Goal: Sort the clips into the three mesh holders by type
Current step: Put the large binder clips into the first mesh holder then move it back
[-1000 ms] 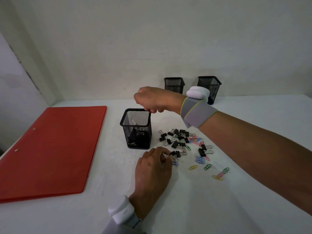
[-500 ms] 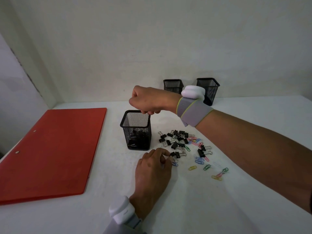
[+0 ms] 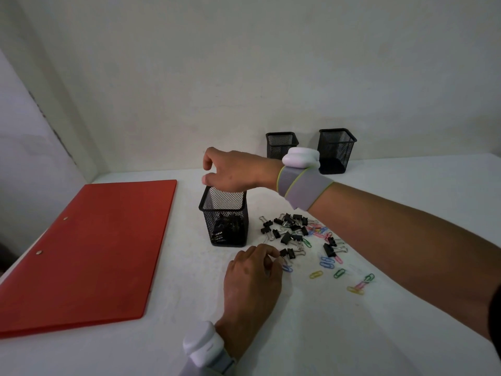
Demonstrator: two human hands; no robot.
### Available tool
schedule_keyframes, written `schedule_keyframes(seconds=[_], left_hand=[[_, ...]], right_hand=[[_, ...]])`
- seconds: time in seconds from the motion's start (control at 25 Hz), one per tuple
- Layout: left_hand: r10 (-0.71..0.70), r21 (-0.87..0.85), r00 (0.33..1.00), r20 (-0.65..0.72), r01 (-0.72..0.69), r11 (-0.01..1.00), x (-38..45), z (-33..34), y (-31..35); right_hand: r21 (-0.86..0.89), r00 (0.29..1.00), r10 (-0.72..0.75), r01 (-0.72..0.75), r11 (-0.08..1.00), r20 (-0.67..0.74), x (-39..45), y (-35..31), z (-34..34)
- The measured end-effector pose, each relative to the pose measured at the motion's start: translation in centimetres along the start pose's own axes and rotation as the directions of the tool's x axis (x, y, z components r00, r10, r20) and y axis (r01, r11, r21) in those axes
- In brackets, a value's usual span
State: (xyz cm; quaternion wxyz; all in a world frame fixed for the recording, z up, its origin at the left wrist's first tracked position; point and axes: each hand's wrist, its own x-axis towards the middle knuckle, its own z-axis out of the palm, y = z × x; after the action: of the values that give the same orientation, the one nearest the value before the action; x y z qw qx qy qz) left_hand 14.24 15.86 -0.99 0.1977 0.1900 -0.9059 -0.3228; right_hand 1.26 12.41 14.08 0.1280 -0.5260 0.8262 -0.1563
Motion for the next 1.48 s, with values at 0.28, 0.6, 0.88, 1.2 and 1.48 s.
schedule_keyframes(seconds=[0.28, 0.6, 0.88, 1.2, 1.48], left_hand=[[0.023, 0.015, 0.999, -0.025, -0.022, 1.000, 0.1, 0.3, -0.4], [0.062, -0.012, 0.997, -0.054, -0.062, 0.998, 0.2, 0.4, -0.6], [0.161, 0.092, 0.984, 0.075, -0.168, 0.982, 2.7, 0.6, 0.3], [0.051, 0.265, 0.973, 0.225, -0.112, 0.958, 5.4, 0.4, 1.1], [0.150, 0.164, 0.982, 0.113, -0.167, 0.972, 4.1, -0.1, 1.4]], right_hand=[[0.217, 0.992, -0.091, 0.069, 0.974, 0.091, -0.8, 0.4, -0.6], [0.142, 0.983, -0.124, 0.143, 0.980, -0.138, -6.1, 5.0, -0.9], [0.112, 0.998, 0.059, -0.062, 0.992, 0.025, -12.8, 12.2, 0.6], [0.029, 0.973, 0.149, -0.157, 0.987, 0.178, -16.2, 15.6, 3.7], [0.039, 0.984, 0.120, -0.126, 0.991, 0.129, -15.4, 15.7, 4.5]])
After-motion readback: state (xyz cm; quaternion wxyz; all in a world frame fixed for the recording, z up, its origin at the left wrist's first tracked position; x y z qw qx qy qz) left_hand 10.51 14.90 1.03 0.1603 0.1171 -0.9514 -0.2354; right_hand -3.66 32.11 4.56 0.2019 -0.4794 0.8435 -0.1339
